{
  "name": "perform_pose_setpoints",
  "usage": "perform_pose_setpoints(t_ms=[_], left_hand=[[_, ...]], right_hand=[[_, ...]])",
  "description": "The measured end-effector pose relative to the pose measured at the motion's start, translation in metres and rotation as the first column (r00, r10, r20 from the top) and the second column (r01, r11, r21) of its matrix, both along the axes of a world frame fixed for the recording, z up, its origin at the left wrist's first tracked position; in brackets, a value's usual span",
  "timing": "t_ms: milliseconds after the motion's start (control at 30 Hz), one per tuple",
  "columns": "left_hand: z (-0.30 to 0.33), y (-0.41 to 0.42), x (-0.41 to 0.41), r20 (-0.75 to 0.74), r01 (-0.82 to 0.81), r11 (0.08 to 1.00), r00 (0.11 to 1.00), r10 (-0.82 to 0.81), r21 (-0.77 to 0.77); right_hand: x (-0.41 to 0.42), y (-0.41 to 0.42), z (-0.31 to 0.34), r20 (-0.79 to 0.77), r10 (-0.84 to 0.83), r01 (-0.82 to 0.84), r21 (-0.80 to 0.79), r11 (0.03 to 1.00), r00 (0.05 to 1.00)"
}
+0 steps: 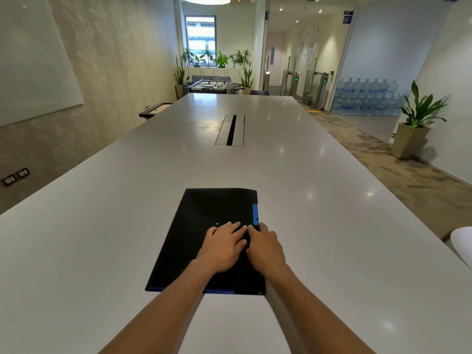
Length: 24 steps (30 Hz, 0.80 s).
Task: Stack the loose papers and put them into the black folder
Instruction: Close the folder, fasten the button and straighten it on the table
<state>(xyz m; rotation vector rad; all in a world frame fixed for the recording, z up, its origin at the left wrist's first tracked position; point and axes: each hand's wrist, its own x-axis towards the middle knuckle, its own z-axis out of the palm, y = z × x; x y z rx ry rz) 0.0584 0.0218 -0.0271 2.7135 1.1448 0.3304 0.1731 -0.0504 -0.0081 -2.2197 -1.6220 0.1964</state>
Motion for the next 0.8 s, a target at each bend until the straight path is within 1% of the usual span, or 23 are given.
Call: perform_pose_setpoints(t_ms=[33, 100, 133, 200, 267, 300, 367, 433, 500, 567, 633, 700, 733, 800], left_hand=[[0.0, 0.0, -0.002, 0.031, -0.001, 1.0, 1.0, 0.002, -0.018], [0.001, -0.003, -0.005, 0.141, -0.05, 0.998, 0.988, 0.056, -0.042], [0.001, -0.006, -0.007, 0.191, -0.092, 0.995, 0.977, 0.097, -0.036], [0.001, -0.011, -0.012, 0.219, -0.189, 0.982, 0.959, 0.178, 0.03], [0.002, -0.015, -0.017, 0.192, -0.317, 0.944, 0.936, 0.296, 0.088], [0.003, -0.016, -0.021, 0.166, -0.388, 0.917, 0.914, 0.37, 0.091], [0.007, -0.015, -0.03, 0.091, -0.519, 0.853, 0.853, 0.513, 0.056], [0.01, -0.012, -0.04, 0.007, -0.628, 0.778, 0.778, 0.628, -0.018], [0.011, -0.01, -0.046, -0.052, -0.691, 0.716, 0.722, 0.69, -0.1], [0.015, -0.01, -0.05, -0.05, -0.703, 0.699, 0.709, 0.704, -0.127], [0.02, -0.008, -0.052, -0.009, -0.7, 0.698, 0.707, 0.707, -0.147], [0.028, -0.003, -0.059, 0.04, -0.708, 0.674, 0.683, 0.73, -0.212], [0.032, 0.001, -0.065, 0.078, -0.704, 0.657, 0.664, 0.744, -0.27], [0.037, 0.012, -0.078, 0.18, -0.651, 0.637, 0.628, 0.757, -0.412]], right_hand=[[0.0, -0.002, 0.001, -0.035, -0.006, 0.006, 0.001, 1.0, 0.999], [-0.001, -0.007, 0.002, -0.092, -0.044, 0.046, 0.026, 0.999, 0.995], [-0.002, -0.009, 0.001, -0.1, -0.069, 0.074, 0.043, 0.996, 0.993], [-0.005, -0.014, 0.0, -0.09, -0.115, 0.121, 0.061, 0.991, 0.989], [-0.008, -0.018, 0.001, -0.084, -0.149, 0.153, 0.045, 0.987, 0.985], [-0.008, -0.019, 0.003, -0.081, -0.162, 0.164, 0.029, 0.986, 0.984], [-0.007, -0.022, 0.005, -0.067, -0.167, 0.168, 0.003, 0.986, 0.984], [-0.007, -0.024, 0.006, -0.058, -0.156, 0.156, -0.003, 0.988, 0.986], [-0.008, -0.025, 0.008, -0.07, -0.152, 0.152, -0.004, 0.988, 0.986], [-0.01, -0.025, 0.008, -0.115, -0.149, 0.149, -0.007, 0.989, 0.982], [-0.01, -0.025, 0.008, -0.202, -0.158, 0.16, -0.009, 0.987, 0.966], [-0.006, -0.022, 0.009, -0.369, -0.192, 0.206, 0.0, 0.979, 0.909], [-0.002, -0.02, 0.01, -0.48, -0.214, 0.247, 0.008, 0.969, 0.851], [0.008, -0.016, 0.012, -0.67, -0.258, 0.343, -0.006, 0.939, 0.696]])
